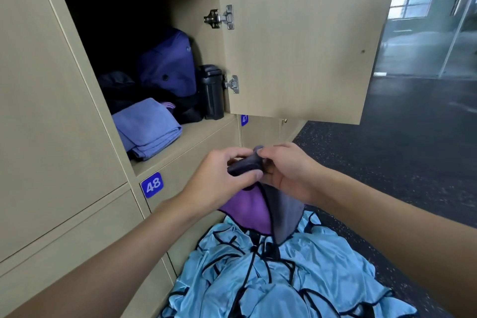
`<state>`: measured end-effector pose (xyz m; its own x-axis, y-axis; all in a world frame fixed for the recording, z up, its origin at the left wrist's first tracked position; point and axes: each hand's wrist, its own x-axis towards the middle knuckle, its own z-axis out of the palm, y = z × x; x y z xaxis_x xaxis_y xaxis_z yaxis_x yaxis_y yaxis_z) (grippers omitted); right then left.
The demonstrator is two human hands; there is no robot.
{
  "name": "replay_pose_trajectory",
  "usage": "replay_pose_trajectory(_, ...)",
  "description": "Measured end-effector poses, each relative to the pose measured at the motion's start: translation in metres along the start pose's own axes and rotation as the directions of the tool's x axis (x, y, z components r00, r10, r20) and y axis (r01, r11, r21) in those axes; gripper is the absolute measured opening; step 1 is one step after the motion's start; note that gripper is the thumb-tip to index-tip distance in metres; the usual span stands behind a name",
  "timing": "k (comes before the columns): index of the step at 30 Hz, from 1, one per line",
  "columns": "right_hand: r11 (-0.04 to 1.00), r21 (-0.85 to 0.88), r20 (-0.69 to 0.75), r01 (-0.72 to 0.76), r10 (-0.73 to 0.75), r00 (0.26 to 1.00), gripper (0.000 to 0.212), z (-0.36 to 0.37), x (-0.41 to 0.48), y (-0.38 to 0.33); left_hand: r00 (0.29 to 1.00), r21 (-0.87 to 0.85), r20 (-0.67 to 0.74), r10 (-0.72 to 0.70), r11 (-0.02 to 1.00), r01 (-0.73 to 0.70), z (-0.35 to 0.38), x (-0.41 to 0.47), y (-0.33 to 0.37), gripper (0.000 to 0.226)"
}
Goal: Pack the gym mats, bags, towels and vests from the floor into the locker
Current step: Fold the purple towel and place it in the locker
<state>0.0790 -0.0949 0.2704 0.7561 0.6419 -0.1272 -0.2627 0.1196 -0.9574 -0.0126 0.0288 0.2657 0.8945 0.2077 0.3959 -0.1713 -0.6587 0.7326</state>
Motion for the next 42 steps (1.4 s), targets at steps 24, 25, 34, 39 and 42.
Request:
replay_pose_trajectory(24, 0.881, -0.416, -0.079, 0.224, -0.28, 0.957, 0.014, -0.006, -0.01, 0.006, 0.996, 0.008, -0.016, -0.093, 0.996, 0.093, -0.016, 0.003, 0.001, 0.034)
replay_pose_trajectory(25, 0.886, -0.403, -0.057, 0.231, -0.276, 0.959, 0.014, -0.006, -0.011, 0.006, 0.994, 0.005, -0.04, -0.1, 0.995, 0.1, -0.016, 0.003, 0.003, 0.038)
replay_pose_trajectory(34, 0.875, -0.439, 0.125, 0.204, -0.166, 0.978, 0.018, -0.016, -0.014, 0.01, 0.967, -0.042, -0.202, -0.155, 0.988, 0.15, -0.035, 0.014, -0.001, 0.046)
replay_pose_trajectory(39, 0.868, -0.406, 0.098, 0.286, -0.269, 0.958, 0.022, -0.007, -0.015, 0.006, 0.974, -0.054, -0.167, -0.153, 0.988, 0.146, -0.032, 0.014, 0.002, 0.049)
replay_pose_trajectory(42, 0.899, -0.364, 0.213, 0.245, -0.175, 0.961, 0.026, 0.001, -0.021, 0.003, 0.982, -0.139, -0.082, -0.172, 0.977, 0.16, -0.03, 0.012, 0.003, 0.053)
